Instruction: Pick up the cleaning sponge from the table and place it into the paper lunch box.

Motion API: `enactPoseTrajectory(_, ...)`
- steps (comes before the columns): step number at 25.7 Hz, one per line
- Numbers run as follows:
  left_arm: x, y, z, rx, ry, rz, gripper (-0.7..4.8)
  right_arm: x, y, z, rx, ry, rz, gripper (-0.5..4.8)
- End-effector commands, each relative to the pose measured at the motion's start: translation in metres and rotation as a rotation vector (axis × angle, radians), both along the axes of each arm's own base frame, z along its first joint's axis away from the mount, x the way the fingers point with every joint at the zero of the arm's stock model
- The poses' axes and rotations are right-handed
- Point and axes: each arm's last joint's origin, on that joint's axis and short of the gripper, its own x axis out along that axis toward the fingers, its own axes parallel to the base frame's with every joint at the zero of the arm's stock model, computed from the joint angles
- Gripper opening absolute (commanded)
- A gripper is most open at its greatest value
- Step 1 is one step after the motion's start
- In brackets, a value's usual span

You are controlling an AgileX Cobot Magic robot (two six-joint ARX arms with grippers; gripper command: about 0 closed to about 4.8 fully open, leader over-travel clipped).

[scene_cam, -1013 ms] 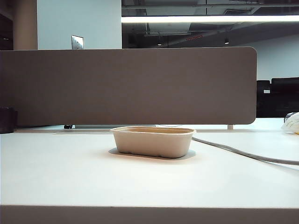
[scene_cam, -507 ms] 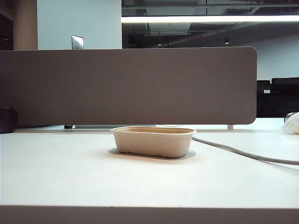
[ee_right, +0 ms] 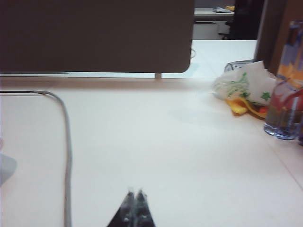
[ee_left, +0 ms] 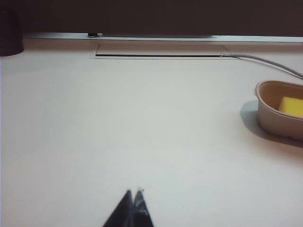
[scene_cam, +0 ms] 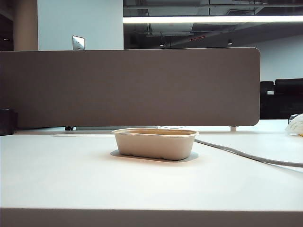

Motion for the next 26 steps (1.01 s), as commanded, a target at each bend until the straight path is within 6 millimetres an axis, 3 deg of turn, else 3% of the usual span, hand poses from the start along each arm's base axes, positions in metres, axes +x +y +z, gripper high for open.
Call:
enactPoseTrajectory(1, 0.0002, 0.0, 0.001, 0.0, -0.008, -0.002, -0.05, -0.0001, 0.0004, 0.0017, 0.001, -0.016, 0.016, -0.08)
enactPoseTrajectory(26, 0.0002, 0.0, 0.001, 0.0, -0.008, -0.002, -0.05, -0.0001, 0.0008, 0.0014, -0.003, -0.013, 0.032, -0.08)
